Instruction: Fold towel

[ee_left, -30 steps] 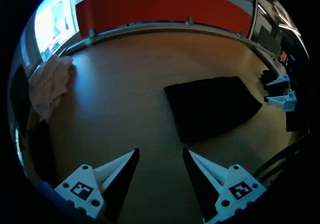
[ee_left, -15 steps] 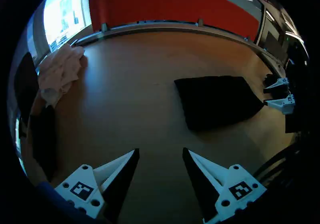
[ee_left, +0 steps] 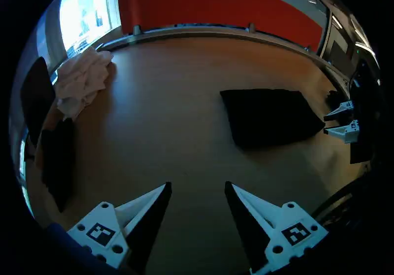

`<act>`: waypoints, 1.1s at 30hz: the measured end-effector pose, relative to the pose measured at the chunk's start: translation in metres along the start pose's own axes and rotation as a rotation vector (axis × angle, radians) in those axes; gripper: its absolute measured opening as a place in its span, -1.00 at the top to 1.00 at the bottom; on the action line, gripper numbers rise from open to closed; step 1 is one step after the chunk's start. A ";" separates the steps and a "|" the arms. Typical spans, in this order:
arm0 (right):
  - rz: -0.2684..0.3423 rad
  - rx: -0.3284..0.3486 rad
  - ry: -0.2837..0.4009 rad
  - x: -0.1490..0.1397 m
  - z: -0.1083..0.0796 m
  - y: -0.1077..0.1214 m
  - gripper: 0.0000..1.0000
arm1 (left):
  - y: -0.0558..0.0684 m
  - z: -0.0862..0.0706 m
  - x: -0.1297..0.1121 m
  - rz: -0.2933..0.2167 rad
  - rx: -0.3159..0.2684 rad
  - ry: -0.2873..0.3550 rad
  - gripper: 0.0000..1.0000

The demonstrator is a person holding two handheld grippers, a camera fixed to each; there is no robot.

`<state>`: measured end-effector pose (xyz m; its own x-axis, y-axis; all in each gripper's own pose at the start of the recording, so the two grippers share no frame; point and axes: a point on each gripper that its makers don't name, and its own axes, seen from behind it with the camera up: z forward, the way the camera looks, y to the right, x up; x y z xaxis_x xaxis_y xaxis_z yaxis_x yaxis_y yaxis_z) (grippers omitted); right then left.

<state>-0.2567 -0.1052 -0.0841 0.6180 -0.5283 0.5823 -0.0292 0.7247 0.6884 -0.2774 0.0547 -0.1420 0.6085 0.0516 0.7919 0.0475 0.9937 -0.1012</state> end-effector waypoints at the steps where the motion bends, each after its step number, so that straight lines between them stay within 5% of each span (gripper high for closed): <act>1: -0.002 0.006 -0.001 0.000 0.000 -0.001 -0.22 | 0.000 -0.001 -0.001 -0.002 -0.001 0.001 -0.59; 8: -0.006 0.025 -0.018 -0.005 -0.001 0.001 0.18 | -0.003 -0.008 -0.005 -0.009 0.005 0.006 -0.59; 20: -0.032 0.047 -0.040 -0.007 0.004 0.005 0.47 | -0.008 -0.014 -0.009 -0.010 0.014 0.007 -0.59; 26: -0.046 0.043 -0.041 -0.005 0.006 0.007 0.91 | -0.008 -0.015 -0.010 -0.009 0.016 0.007 -0.59; 33: -0.042 0.022 -0.011 0.006 0.001 0.007 0.96 | -0.008 -0.016 -0.009 -0.011 0.014 0.010 -0.59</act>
<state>-0.2537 -0.1033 -0.0754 0.6105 -0.5626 0.5575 -0.0214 0.6920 0.7216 -0.2706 0.0444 -0.1583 0.6160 0.0397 0.7867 0.0430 0.9955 -0.0839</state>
